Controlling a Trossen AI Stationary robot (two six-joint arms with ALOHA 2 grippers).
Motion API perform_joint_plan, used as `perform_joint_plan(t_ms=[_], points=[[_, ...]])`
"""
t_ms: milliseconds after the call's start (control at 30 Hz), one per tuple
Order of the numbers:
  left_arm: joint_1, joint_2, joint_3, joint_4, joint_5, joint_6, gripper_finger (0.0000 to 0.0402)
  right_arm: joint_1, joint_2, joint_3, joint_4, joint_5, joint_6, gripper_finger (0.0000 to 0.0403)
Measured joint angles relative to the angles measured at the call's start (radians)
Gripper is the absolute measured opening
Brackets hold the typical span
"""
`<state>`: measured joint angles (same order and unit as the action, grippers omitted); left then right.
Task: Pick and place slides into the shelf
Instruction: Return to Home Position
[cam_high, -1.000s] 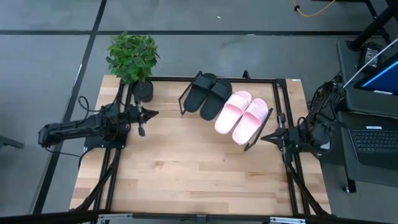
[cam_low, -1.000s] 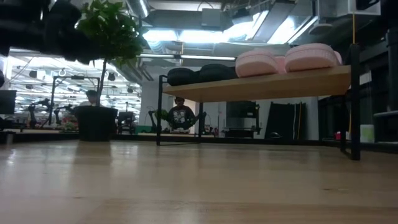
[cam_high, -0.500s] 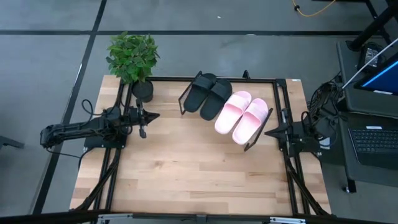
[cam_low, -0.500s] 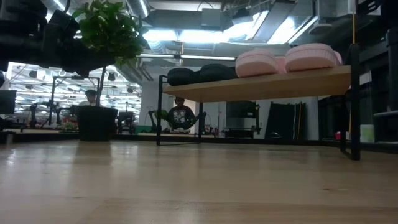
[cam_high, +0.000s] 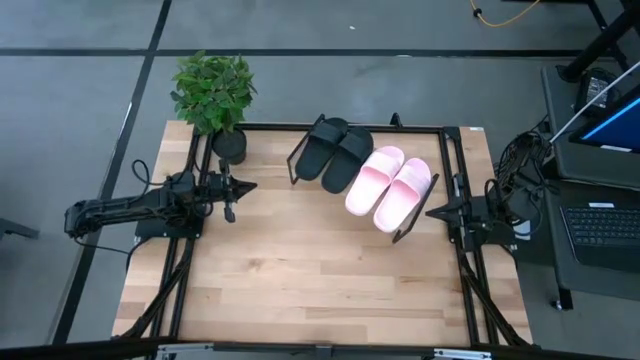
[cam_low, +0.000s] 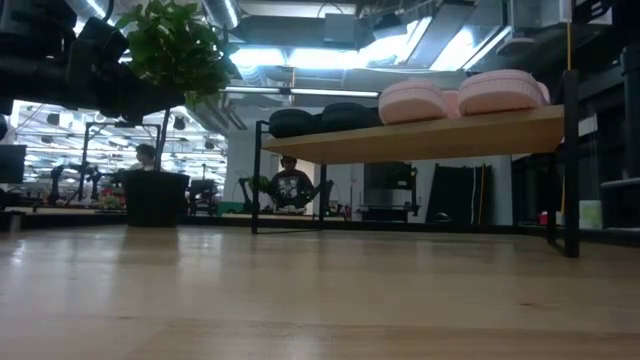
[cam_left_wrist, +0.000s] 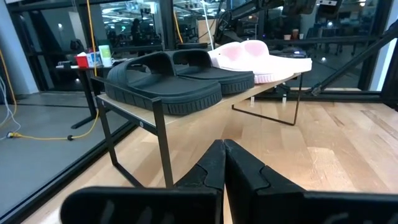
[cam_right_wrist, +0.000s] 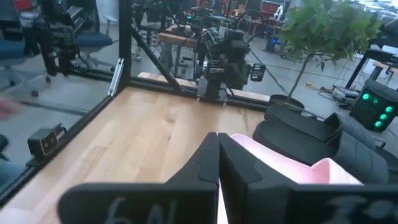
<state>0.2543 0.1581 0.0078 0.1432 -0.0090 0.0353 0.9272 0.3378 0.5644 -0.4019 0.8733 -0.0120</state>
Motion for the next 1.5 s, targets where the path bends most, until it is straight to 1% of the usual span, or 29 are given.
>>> perform_joint_plan(t_ms=[133, 300, 433, 600, 833, 933, 1000, 1033, 1067, 1167, 1233, 1267, 1400, 1500], points=[[0.0, 0.0, 0.0, 0.0, 0.0, 0.0, 0.0, 0.0, 0.0, 0.0, 0.0, -0.002, -0.023, 0.0004], [0.0, 0.0, 0.0, 0.0, 0.0, 0.0, 0.0, 0.0, 0.0, 0.0, 0.0, -0.003, 0.035, 0.0008], [0.0, 0.0, 0.0, 0.0, 0.0, 0.0, 0.0, 0.0, 0.0, 0.0, 0.0, -0.003, 0.027, 0.0017], [0.0, 0.0, 0.0, 0.0, 0.0, 0.0, 0.0, 0.0, 0.0, 0.0, 0.002, -0.003, 0.026, 0.0019], [0.0, 0.0, 0.0, 0.0, 0.0, 0.001, 0.0, 0.0, 0.001, -0.001, 0.017, -0.002, 0.079, 0.002], [0.0, 0.0, 0.0, 0.0, 0.0, 0.001, 0.0, -0.001, -0.002, -0.041, 0.077, -0.001, 0.091, 0.002], [0.0, 0.0, 0.0, 0.0, 0.0, 0.001, 0.0, -0.03, -0.003, -0.107, 0.184, -0.011, 0.049, 0.002], [0.0, 0.0, 0.0, 0.0, 0.0, 0.001, 0.0, -0.06, -0.007, -0.146, 0.239, -0.036, 0.022, 0.002], [0.0, 0.0, 0.0, 0.0, 0.0, 0.001, 0.0, -0.097, -0.018, -0.186, 0.295, -0.102, -0.004, 0.002], [0.0, 0.0, 0.0, 0.0, 0.0, 0.001, 0.0, -0.226, -0.064, -0.291, 0.404, -0.367, -0.027, 0.002], [0.0, 0.0, 0.0, 0.0, 0.0, 0.001, 0.0, -0.305, -0.11, -0.339, 0.424, -0.487, -0.021, 0.002], [0.0, 0.0, 0.0, 0.0, -0.001, 0.001, 0.0, -0.341, -0.137, -0.353, 0.423, -0.536, -0.017, 0.002], [0.0, 0.0, 0.0, 0.0, 0.0, 0.001, 0.0, -0.483, -0.246, -0.402, 0.431, -0.66, -0.012, 0.002], [0.0, 0.0, 0.0, 0.0, 0.0, 0.001, 0.0, -0.599, -0.3, -0.426, 0.424, -0.752, -0.003, 0.002]])
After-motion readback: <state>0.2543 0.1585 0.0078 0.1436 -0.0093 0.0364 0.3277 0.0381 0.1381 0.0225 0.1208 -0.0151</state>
